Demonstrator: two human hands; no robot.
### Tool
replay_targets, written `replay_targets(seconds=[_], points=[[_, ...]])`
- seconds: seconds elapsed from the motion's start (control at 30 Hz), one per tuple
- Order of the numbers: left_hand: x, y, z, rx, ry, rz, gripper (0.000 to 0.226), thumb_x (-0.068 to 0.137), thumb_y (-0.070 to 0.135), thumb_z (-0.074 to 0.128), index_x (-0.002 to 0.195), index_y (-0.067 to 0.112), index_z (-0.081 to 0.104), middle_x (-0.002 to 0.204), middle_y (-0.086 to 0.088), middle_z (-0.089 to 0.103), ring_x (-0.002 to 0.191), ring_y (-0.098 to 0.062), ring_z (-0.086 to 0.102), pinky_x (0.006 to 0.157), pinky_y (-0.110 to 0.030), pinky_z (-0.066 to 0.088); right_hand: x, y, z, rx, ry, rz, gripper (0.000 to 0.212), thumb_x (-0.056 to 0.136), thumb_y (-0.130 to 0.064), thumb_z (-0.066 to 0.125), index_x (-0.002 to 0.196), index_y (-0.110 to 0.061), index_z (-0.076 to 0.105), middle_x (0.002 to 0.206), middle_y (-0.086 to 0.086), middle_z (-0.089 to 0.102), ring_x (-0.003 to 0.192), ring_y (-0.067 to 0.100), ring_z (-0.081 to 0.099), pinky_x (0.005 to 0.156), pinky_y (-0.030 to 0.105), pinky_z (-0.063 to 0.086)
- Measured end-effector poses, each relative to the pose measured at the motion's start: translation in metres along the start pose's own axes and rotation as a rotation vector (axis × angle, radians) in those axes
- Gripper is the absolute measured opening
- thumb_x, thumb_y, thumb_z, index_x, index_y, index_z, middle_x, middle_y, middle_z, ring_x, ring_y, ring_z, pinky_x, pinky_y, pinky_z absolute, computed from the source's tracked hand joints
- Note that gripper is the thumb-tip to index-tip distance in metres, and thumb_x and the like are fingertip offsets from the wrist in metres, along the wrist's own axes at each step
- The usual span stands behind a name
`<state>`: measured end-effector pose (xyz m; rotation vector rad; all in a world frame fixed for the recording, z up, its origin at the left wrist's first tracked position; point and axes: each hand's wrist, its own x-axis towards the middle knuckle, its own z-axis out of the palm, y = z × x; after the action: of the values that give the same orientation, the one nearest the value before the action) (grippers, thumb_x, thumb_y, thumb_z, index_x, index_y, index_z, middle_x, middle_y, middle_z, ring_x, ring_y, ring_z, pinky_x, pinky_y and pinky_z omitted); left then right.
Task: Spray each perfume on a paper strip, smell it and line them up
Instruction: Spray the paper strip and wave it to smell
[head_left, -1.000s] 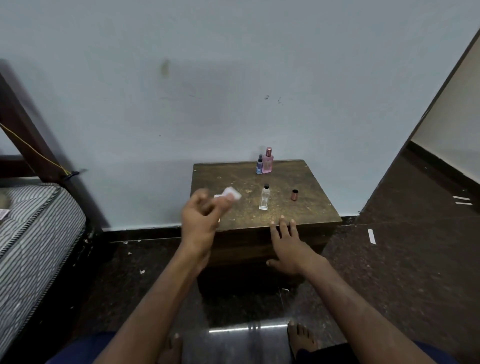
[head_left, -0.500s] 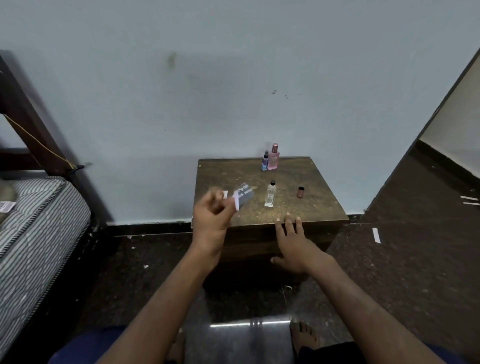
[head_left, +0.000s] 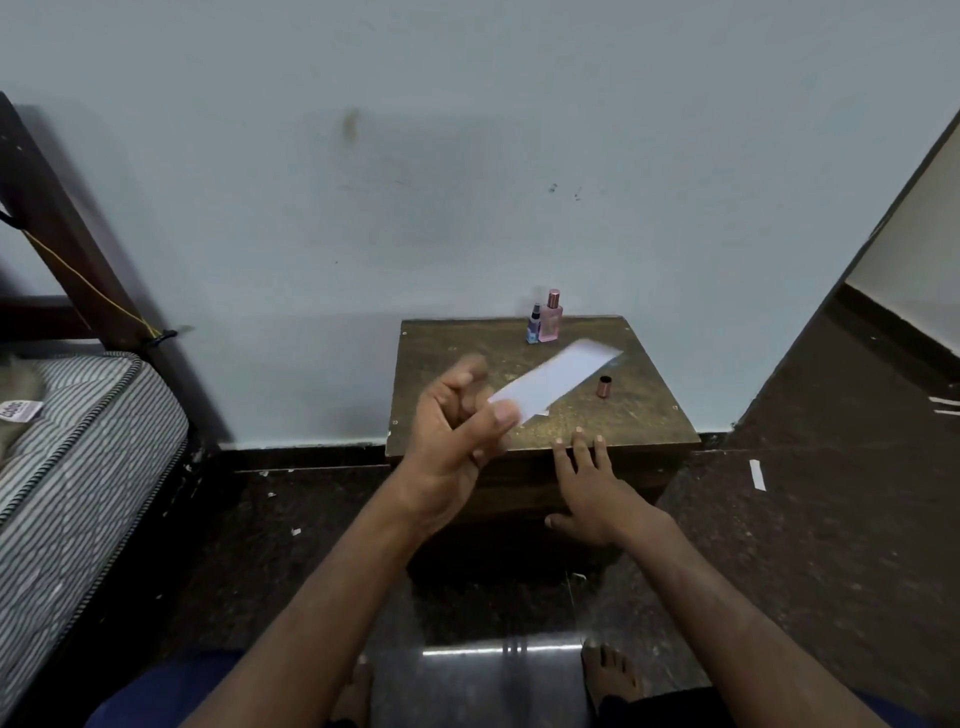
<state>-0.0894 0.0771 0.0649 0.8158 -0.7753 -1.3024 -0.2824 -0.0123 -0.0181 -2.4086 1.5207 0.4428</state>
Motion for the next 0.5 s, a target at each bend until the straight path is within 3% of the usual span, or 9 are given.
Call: replay_targets(seconds=[0.03, 0.07, 0.1, 0.17, 0.23, 0.33, 0.37, 0.43, 0.5], points=[[0.002, 0.004, 0.0, -0.005, -0.048, 0.027, 0.047, 0.074, 0.013, 0.086, 0.104, 0.017, 0.051, 0.075, -0.003, 0.044, 0.056, -0.001, 0.053, 0.051, -0.021, 0.033, 0.0, 0.0, -0.001, 0.005, -0.006, 0.003, 0.11, 0.098, -0.046, 0.067, 0.164, -0.014, -0.014, 0.169, 0.016, -0.028, 0.154, 0.044, -0.025, 0.123, 0.059, 0.03], [0.004, 0.001, -0.006, 0.08, 0.016, -0.005, 0.043, 0.079, 0.009, 0.086, 0.107, 0.014, 0.053, 0.078, 0.001, 0.06, 0.065, -0.003, 0.062, 0.052, -0.02, 0.04, -0.001, 0.0, -0.001, 0.007, -0.012, 0.009, 0.11, 0.098, -0.046, 0.067, 0.164, -0.014, -0.014, 0.169, 0.016, -0.028, 0.154, 0.043, -0.025, 0.123, 0.059, 0.03], [0.006, -0.008, -0.016, 0.171, 0.152, -0.063, 0.045, 0.079, 0.013, 0.089, 0.112, 0.01, 0.059, 0.092, 0.002, 0.074, 0.082, -0.009, 0.071, 0.058, -0.022, 0.049, -0.002, -0.001, -0.001, 0.001, -0.013, 0.01, 0.11, 0.097, -0.045, 0.068, 0.164, -0.014, -0.014, 0.169, 0.015, -0.029, 0.154, 0.043, -0.026, 0.123, 0.059, 0.031], [-0.006, -0.016, -0.016, 0.328, 0.315, -0.238, 0.072, 0.062, 0.034, 0.097, 0.123, 0.009, 0.068, 0.113, -0.005, 0.076, 0.104, -0.021, 0.072, 0.072, -0.03, 0.056, -0.004, -0.002, 0.001, 0.002, -0.006, 0.009, 0.111, 0.097, -0.044, 0.069, 0.164, -0.014, -0.014, 0.169, 0.015, -0.029, 0.154, 0.043, -0.026, 0.122, 0.06, 0.031], [-0.007, -0.014, -0.007, 0.245, 0.222, -0.167, 0.065, 0.057, 0.036, 0.095, 0.113, 0.02, 0.067, 0.102, 0.0, 0.07, 0.092, -0.016, 0.067, 0.07, -0.027, 0.052, -0.002, -0.001, 0.002, 0.008, -0.004, 0.009, 0.111, 0.097, -0.045, 0.068, 0.164, -0.013, -0.014, 0.168, 0.016, -0.03, 0.154, 0.044, -0.026, 0.123, 0.06, 0.031], [-0.006, 0.004, 0.008, -0.081, -0.151, 0.034, 0.047, 0.065, 0.013, 0.08, 0.101, 0.023, 0.052, 0.082, 0.001, 0.051, 0.061, -0.011, 0.041, 0.051, -0.018, 0.04, 0.001, 0.001, 0.002, 0.006, -0.001, -0.002, 0.11, 0.098, -0.046, 0.067, 0.164, -0.012, -0.014, 0.169, 0.017, -0.028, 0.154, 0.045, -0.026, 0.123, 0.061, 0.03], [-0.005, 0.001, 0.0, -0.045, -0.132, 0.021, 0.046, 0.069, 0.007, 0.081, 0.101, 0.022, 0.053, 0.081, 0.0, 0.056, 0.062, -0.011, 0.047, 0.05, -0.019, 0.041, 0.001, 0.001, 0.002, 0.008, -0.006, 0.005, 0.11, 0.098, -0.046, 0.067, 0.164, -0.012, -0.014, 0.169, 0.017, -0.028, 0.154, 0.045, -0.026, 0.123, 0.061, 0.03], [-0.001, -0.009, -0.015, 0.349, 0.158, -0.104, 0.031, 0.078, 0.011, 0.087, 0.097, 0.016, 0.062, 0.089, -0.001, 0.07, 0.081, -0.02, 0.063, 0.062, -0.026, 0.048, 0.0, 0.0, 0.005, 0.001, -0.005, 0.003, 0.111, 0.097, -0.045, 0.068, 0.164, -0.013, -0.015, 0.168, 0.017, -0.029, 0.153, 0.045, -0.027, 0.123, 0.061, 0.029], [-0.006, -0.013, -0.017, 0.581, 0.259, -0.238, 0.027, 0.078, 0.021, 0.089, 0.086, 0.014, 0.064, 0.088, -0.005, 0.069, 0.081, -0.021, 0.061, 0.064, -0.028, 0.047, -0.001, 0.0, 0.005, 0.01, 0.001, -0.002, 0.112, 0.097, -0.045, 0.069, 0.164, -0.013, -0.015, 0.168, 0.017, -0.029, 0.153, 0.045, -0.027, 0.123, 0.061, 0.029]])
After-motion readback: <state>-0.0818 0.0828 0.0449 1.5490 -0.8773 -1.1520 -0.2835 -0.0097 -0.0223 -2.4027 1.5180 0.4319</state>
